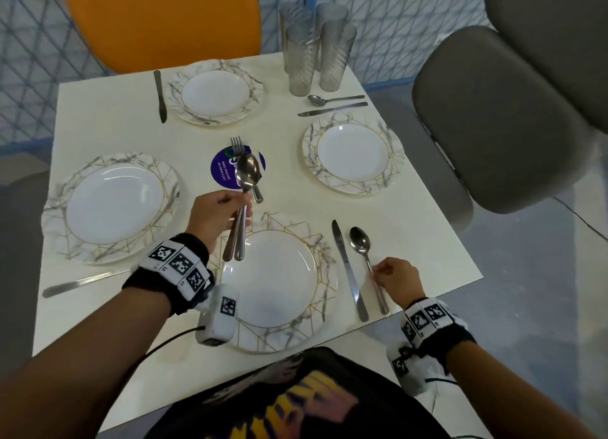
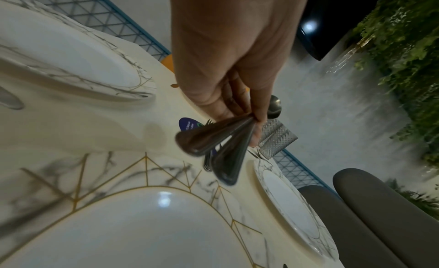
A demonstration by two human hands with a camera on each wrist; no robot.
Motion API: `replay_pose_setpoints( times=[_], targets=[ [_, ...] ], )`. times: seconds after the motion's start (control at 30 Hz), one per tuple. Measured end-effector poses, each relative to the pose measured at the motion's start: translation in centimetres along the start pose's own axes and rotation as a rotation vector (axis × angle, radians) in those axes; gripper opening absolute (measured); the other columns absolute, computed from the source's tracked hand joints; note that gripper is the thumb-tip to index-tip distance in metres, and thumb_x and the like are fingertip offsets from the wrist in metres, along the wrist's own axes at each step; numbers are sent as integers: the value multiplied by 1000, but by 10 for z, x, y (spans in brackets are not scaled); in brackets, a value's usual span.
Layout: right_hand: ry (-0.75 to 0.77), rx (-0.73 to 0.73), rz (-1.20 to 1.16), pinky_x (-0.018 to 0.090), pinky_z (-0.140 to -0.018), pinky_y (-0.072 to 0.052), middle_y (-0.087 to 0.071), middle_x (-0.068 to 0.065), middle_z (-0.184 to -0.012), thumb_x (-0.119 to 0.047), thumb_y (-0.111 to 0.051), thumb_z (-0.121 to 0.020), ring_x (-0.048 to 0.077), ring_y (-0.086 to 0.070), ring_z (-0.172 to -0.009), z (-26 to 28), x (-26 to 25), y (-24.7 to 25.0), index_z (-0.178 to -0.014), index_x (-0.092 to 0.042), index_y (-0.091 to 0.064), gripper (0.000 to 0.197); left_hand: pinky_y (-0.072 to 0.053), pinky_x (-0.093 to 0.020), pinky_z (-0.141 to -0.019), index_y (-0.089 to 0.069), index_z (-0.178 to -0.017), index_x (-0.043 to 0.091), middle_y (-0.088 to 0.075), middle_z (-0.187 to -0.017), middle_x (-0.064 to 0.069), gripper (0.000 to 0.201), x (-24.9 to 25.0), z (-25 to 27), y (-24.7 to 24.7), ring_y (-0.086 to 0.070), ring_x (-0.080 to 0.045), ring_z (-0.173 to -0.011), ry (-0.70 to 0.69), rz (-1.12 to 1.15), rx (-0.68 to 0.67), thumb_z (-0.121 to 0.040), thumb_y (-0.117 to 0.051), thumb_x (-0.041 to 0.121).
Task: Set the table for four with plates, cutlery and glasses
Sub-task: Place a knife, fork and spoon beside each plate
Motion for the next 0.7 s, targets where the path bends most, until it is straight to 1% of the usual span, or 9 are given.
replay_pose_setpoints(
  times=[0.07,0.1,0.2,0.3,0.37,0.47,0.53,0.63,0.7],
  targets=[
    [23,26,76,27,-74,-47,-69,9,-84,-18,-62,-85,26,-63,-82,2,-1,1,-86,-7,-68,13,-56,-31,-67,-66,-81,5,-65,-77,-9,11,-2,2,-1,-63,-19,-71,7,11,9,-84,-68,15],
    [24,28,87,28,-73,-47,-70,10,-85,-21,-62,-86,27,-63,-83,2,0,1,-86,-7,-67,15,-57,-30,-66,-66,-81,5,-64,-77,-9,10,-3,4,-1,-63,-19,-70,8,13,11,-84,-67,14],
    [3,11,57,26,-68,-41,-64,8,-78,-21,-64,-84,24,-57,-76,4,2,3,-78,-9,-61,15,-59,-27,-62,-65,-83,4,-64,-78,-9,9,-3,7,-1,-63,-20,-70,1,8,15,-84,-66,12],
    [12,4,45,26,-66,-39,-58,4,-73,-19,-66,-83,23,-53,-72,3,3,3,-71,-10,-55,18,-60,-31,-67,-65,-87,3,-62,-79,-10,9,-5,7,1,-62,-21,-71,-2,-1,29,-85,-66,12],
    [25,8,51,26,-66,-39,-58,3,-71,-17,-65,-84,23,-54,-72,2,2,3,-69,-12,-54,19,-60,-34,-71,-66,-88,3,-59,-76,-8,11,-6,7,2,-61,-19,-66,-5,-2,39,-84,-67,13],
    [35,12,46,26,-65,-39,-59,5,-72,-18,-66,-83,23,-54,-71,1,0,3,-71,-10,-56,17,-58,-36,-73,-67,-92,1,-57,-73,-5,17,-8,5,3,-61,-12,-54,-2,2,44,-83,-70,15],
    [38,20,43,26,-65,-39,-59,4,-72,-19,-67,-83,22,-53,-71,1,0,3,-72,-9,-57,18,-59,-35,-72,-68,-94,1,-57,-74,-4,19,-8,5,3,-60,-14,-56,1,7,43,-82,-70,16],
    [39,25,36,25,-59,-37,-53,-1,-64,-19,-66,-83,23,-52,-70,1,-1,3,-69,-10,-54,21,-59,-29,-68,-69,-95,3,-60,-77,-5,19,-9,5,3,-59,-17,-63,4,-5,39,-82,-71,17],
    [38,20,35,25,-59,-36,-53,-2,-64,-21,-67,-83,22,-52,-71,2,-1,2,-71,-9,-55,21,-59,-28,-67,-69,-96,3,-61,-77,-6,20,-9,5,3,-58,-19,-65,13,-4,30,-82,-70,17]
  ],
)
Point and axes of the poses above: each hand's wrist, its own z-axis away from the middle knuckle, its own y-axis out of the back of the hand, x = y × z, the point moved 7 cm from there along -z, towards the middle knuckle
